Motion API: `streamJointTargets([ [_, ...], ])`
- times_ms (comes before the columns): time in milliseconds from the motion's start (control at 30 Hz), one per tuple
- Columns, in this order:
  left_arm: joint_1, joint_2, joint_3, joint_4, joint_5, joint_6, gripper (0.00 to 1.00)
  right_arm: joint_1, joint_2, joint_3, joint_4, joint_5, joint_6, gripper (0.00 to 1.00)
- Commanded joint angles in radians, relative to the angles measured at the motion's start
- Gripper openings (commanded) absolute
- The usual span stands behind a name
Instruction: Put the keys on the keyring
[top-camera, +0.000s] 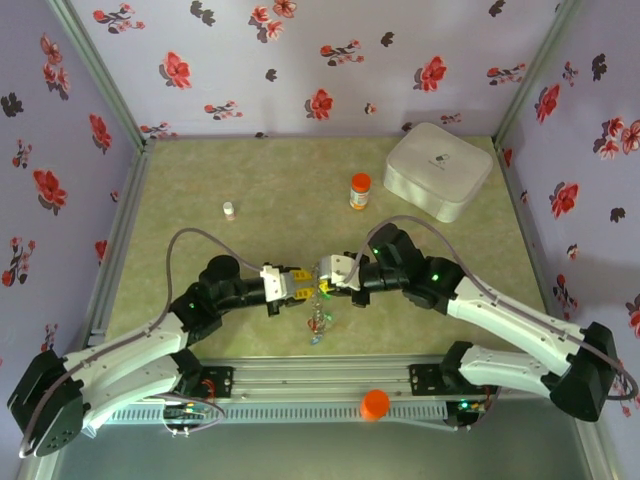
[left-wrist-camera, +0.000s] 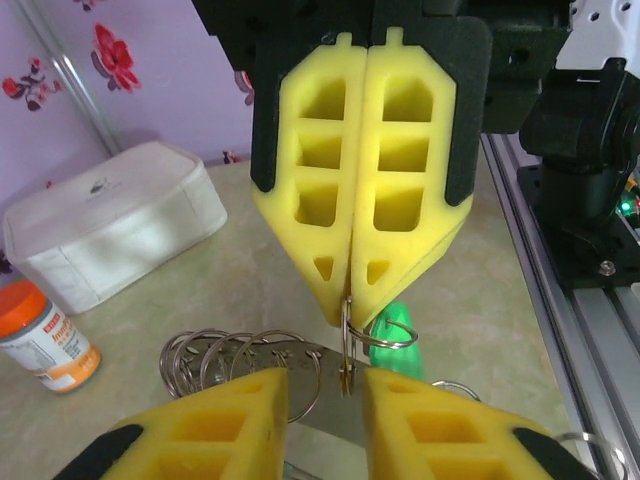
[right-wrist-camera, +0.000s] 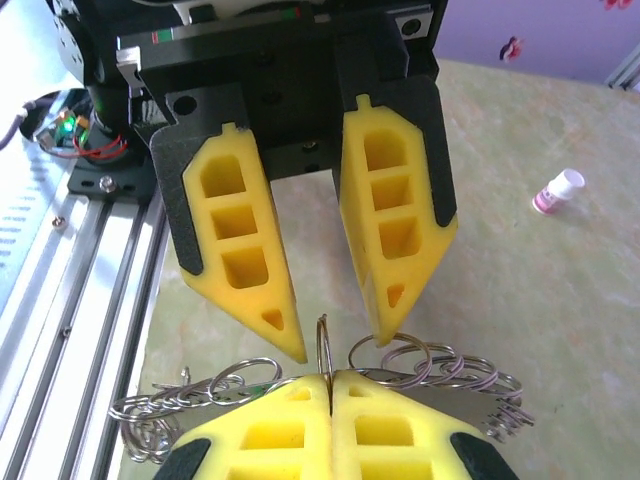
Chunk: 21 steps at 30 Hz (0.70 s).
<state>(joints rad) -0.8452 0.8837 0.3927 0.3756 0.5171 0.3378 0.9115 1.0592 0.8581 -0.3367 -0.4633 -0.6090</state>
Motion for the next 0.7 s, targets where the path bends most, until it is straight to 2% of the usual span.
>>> streamJointTargets([
  [0,-0.008,0.004,0.056,-0.109,-0.018,0.037,0.21,0.017,0.016,0.066,-0.072,0.047,-0.068,0.00],
  [167,-0.013,0.029,0.083,-0.119,-0.014,0.055,0.13,0.039,0.048,0.112,-0.130,0.083,-0.101,0.00],
  [367,-0.015,0.051,0.109,-0.123,-0.013,0.061,0.01,0.053,0.066,0.132,-0.144,0.067,-0.109,0.00],
  [500,-0.017,0.054,0.101,-0.110,-0.029,0.042,0.00,0.036,0.024,0.053,0.003,0.007,-0.016,0.00],
  [667,-0.016,0.024,0.035,-0.018,-0.068,0.010,0.00,-0.021,-0.048,-0.069,0.163,-0.006,0.113,0.31],
])
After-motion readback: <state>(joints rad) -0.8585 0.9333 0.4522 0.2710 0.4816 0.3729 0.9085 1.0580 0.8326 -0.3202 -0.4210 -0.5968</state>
